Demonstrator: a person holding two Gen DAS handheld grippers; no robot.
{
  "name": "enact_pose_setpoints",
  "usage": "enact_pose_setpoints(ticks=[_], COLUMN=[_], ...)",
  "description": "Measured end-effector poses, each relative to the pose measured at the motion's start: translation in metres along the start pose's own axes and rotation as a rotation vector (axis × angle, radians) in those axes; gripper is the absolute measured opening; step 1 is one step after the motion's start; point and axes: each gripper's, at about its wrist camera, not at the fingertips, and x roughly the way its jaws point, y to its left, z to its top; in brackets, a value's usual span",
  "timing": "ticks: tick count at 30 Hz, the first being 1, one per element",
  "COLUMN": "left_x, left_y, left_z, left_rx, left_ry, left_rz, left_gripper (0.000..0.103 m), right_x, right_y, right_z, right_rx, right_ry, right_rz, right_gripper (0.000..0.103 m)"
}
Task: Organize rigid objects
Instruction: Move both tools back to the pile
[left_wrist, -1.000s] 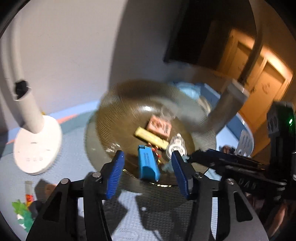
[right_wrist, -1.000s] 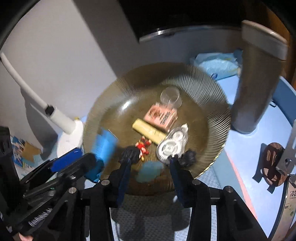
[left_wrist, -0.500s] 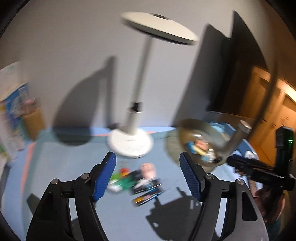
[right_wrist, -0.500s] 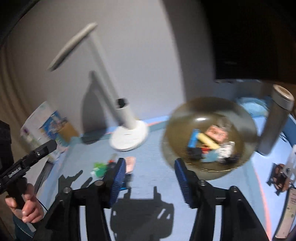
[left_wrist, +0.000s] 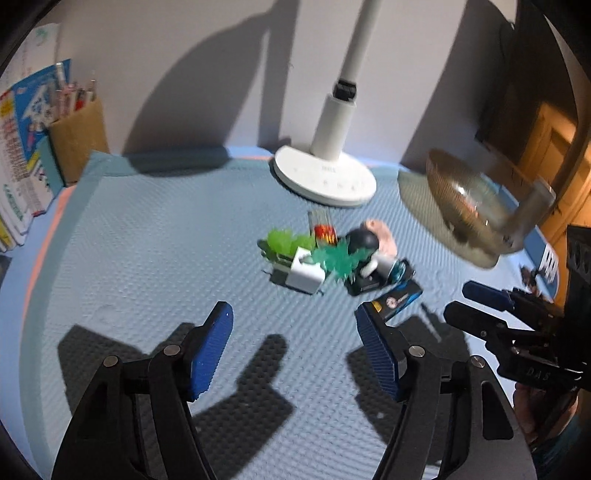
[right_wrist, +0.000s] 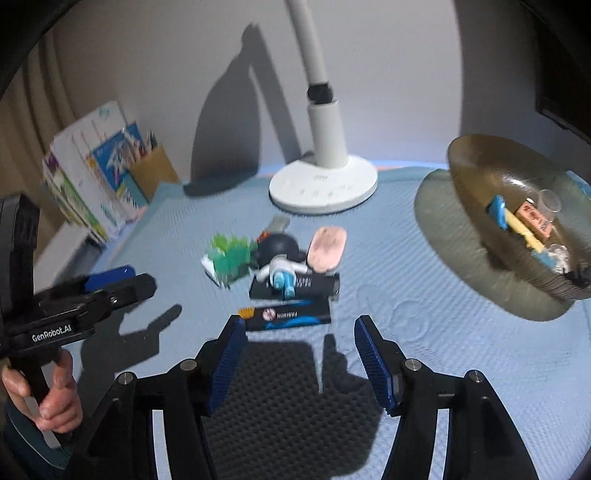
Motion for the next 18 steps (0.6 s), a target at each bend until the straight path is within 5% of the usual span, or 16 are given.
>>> enact_pose_setpoints(ticks=[7,11,16,18], left_x=[0.026,0.042,0.062,0.066], left_y=[-0.005,-0.008,0.0,-0.001], left_z=[0.002,0.01,0.016,0.019], left_rx=[0.03,0.063,0.03,0.04], left_ry=[0.023,0.073,0.109,0.112], left_rz=[0.02,0.002,-0.066,-0.071], left_gripper=[0.067,0.063,0.059,0.054], right_x=[0.023,0.029,0.041,0.054], right_y=[-0.007,-0.005,-0.007,-0.012], right_z=[-0.007,0.007,0.029,0.034], right_rx=[0.019,0.004,-0.14,-0.156], right_ry=[0.06,0.204,0.221,0.237], right_rz=[0.01,0.114,0.022,0.046], right_gripper=[0.06,0.06,0.06,0.06])
